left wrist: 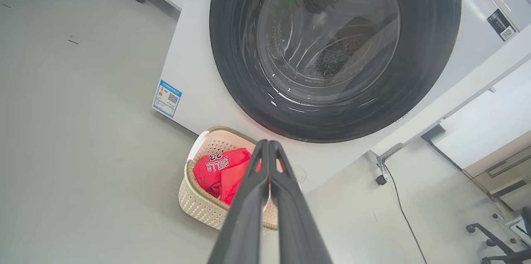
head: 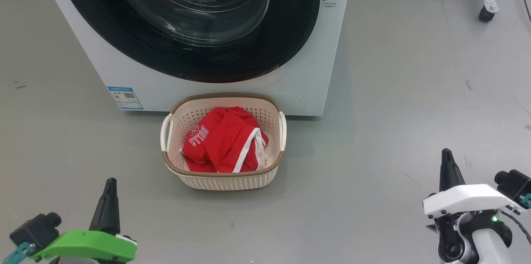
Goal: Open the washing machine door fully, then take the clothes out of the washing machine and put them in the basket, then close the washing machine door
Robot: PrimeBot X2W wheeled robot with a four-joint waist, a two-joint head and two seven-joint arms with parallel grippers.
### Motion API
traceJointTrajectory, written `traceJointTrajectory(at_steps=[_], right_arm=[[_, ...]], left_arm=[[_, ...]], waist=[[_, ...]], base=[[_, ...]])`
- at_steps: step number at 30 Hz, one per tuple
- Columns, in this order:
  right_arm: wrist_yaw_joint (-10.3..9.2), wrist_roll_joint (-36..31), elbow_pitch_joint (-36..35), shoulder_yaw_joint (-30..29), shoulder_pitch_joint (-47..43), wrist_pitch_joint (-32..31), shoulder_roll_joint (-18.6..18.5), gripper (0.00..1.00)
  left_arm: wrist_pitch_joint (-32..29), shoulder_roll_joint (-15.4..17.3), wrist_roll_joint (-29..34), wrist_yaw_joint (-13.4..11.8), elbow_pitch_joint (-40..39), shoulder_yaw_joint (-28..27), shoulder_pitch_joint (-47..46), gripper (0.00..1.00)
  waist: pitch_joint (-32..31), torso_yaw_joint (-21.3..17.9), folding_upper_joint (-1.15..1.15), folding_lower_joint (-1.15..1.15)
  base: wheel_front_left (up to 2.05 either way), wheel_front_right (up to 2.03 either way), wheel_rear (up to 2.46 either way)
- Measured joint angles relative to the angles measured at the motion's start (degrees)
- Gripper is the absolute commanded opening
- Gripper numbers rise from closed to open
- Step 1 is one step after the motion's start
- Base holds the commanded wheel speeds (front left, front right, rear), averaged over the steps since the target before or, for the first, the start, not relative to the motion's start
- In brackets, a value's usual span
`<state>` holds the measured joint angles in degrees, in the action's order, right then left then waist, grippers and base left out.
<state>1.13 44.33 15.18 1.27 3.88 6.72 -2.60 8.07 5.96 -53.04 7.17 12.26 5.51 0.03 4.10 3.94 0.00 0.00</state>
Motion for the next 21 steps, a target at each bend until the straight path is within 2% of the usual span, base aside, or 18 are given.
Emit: traceJointTrajectory(at_steps=[21], right_arm=[[1.85, 15.91, 0.14, -2.99, 0.03, -4.49, 0.11, 0.00]], left_arm=[[-3.89, -0.16, -14.04, 0.00, 0.86, -1.98, -0.24, 0.00]], waist=[[-1.32, -1.33, 0.00, 0.00]], base=[[0.00, 0.00, 0.00]])
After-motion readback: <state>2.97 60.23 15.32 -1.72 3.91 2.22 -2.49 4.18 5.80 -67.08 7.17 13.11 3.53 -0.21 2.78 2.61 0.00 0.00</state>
